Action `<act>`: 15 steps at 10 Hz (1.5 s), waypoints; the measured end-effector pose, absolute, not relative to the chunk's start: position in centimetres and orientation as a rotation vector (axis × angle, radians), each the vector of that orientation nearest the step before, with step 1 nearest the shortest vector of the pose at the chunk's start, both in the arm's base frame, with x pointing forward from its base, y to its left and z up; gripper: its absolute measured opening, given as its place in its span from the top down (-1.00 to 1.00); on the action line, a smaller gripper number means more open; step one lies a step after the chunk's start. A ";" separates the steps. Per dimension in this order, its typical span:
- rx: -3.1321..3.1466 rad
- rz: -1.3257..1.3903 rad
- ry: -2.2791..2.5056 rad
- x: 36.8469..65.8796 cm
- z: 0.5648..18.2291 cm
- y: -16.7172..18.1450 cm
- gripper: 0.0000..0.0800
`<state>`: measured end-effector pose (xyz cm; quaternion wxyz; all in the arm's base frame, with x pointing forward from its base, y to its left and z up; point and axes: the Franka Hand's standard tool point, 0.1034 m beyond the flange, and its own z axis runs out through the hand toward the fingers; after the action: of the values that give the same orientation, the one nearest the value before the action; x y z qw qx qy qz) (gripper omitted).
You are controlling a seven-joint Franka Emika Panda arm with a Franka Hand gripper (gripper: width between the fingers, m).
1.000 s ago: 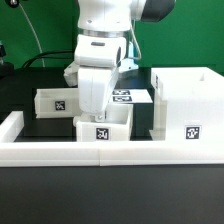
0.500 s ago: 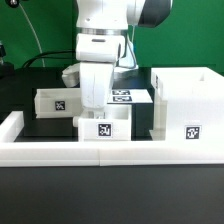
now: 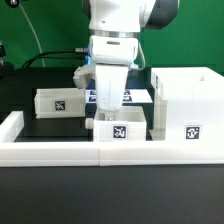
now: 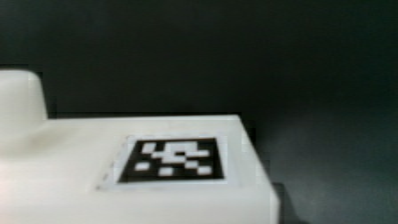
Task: Assemble drawer
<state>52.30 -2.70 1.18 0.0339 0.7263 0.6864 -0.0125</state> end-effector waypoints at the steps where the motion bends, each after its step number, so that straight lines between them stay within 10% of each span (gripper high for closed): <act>1: 2.236 -0.055 2.123 52.2 1.1 -2.5 0.89; 15: 2.217 -0.085 2.135 53.2 1.4 -0.9 0.89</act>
Offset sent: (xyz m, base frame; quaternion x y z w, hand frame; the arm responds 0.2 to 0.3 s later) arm 0.0000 0.0000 0.0000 0.0000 0.0000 0.0000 1.0000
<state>53.24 -0.87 1.38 0.0315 0.7197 0.6931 -0.0276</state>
